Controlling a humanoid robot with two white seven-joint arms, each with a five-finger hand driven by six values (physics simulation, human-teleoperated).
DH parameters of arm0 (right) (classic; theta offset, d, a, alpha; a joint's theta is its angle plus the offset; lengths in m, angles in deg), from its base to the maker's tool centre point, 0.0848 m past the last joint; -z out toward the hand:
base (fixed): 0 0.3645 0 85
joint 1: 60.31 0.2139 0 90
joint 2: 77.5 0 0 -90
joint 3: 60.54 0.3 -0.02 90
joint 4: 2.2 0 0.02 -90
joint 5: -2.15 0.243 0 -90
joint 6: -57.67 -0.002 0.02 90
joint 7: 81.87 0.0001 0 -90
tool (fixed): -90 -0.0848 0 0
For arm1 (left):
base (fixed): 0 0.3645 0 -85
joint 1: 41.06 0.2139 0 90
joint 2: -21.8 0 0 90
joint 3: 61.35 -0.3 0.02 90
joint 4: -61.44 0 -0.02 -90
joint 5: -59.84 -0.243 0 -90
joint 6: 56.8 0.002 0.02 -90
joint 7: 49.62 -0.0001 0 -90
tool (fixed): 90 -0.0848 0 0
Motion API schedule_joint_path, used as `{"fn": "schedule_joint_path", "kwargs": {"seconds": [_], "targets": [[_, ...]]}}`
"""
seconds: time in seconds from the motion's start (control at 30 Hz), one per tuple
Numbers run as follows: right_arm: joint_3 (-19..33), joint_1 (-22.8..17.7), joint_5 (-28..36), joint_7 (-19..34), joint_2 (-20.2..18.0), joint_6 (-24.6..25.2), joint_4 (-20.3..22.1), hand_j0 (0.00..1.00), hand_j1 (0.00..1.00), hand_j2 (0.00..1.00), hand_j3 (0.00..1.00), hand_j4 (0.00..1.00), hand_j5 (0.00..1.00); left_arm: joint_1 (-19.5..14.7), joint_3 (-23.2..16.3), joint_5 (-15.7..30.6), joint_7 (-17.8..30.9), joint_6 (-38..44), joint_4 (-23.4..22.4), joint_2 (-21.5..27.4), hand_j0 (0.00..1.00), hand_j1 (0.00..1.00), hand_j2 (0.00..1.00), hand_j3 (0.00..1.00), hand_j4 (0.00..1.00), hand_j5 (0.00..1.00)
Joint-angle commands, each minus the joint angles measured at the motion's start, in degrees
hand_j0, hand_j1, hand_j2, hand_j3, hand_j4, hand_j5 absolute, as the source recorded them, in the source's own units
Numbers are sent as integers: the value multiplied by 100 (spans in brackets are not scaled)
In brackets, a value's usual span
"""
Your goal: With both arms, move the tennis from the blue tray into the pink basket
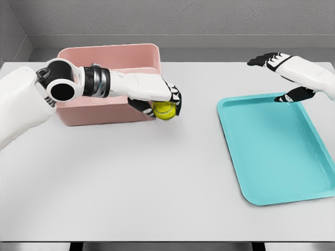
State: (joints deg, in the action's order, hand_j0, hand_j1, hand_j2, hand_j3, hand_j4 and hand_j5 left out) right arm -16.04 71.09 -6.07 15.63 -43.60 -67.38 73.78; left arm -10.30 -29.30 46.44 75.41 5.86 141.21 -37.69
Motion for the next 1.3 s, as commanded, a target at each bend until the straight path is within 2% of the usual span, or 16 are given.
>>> {"fn": "schedule_joint_path", "kwargs": {"seconds": [0.0, 0.27, 0.43, 0.67, 0.83, 0.87, 0.9, 1.07, 1.1, 1.17, 1.2, 1.27], "targets": [[7, -9, 39, -3, -6, 5, 4, 100, 100, 100, 100, 100, 100, 0, 109, 48, -2, 9, -216, 51, 53, 53, 53, 53, 53, 53], [7, -9, 39, -3, -6, 5, 13, 100, 100, 100, 100, 100, 100, -228, 197, 22, -2, 0, -804, 33, 53, 53, 53, 53, 53, 53], [7, -9, 39, -3, -6, 5, 13, 100, 100, 100, 100, 100, 100, -308, 205, -14, -2, -17, -1560, -63, 53, 53, 53, 53, 53, 53], [7, -9, 39, -3, -6, 5, 22, 100, 100, 100, 100, 100, 100, -457, 302, -49, -2, -26, -2650, -477, 53, 53, 53, 53, 53, 53], [7, -9, 39, -3, -6, 5, 22, 100, 100, 100, 100, 100, 100, -589, 302, -49, -2, -26, -3072, -591, 53, 53, 53, 53, 53, 53], [7, -9, 39, -3, -6, 5, 22, 100, 100, 100, 100, 100, 100, -598, 302, -49, -2, -26, -3099, -608, 55, 55, 55, 55, 55, 55], [7, -9, 39, -3, -6, 5, 22, 100, 100, 100, 100, 100, 100, -598, 328, -93, -2, 27, -3090, -608, 100, 100, 100, 100, 100, 100], [7, -9, 39, -3, -6, 5, 30, 100, 100, 100, 100, 100, 100, -563, 443, -102, -2, -17, -3020, -573, 100, 100, 100, 100, 100, 100], [7, -26, 39, -3, -15, 5, 30, 100, 100, 100, 100, 100, 100, -536, 451, -75, -2, -35, -2879, -538, 100, 100, 100, 100, 100, 100], [7, -26, 39, -12, -15, 5, 39, 100, 100, 100, 100, 100, 100, -466, 451, -14, -2, -157, -2062, -319, 100, 100, 100, 100, 100, 100], [15, -35, 39, -38, -112, 5, 39, 100, 100, 100, 100, 100, 100, -378, 451, 284, -2, -658, -1728, -3, 100, 100, 100, 100, 100, 100], [15, -35, 39, -38, -138, 5, 39, 100, 100, 100, 100, 100, 100, -159, 671, 707, -2, -766, -902, 710, 100, 100, 100, 100, 100, 100]]}}
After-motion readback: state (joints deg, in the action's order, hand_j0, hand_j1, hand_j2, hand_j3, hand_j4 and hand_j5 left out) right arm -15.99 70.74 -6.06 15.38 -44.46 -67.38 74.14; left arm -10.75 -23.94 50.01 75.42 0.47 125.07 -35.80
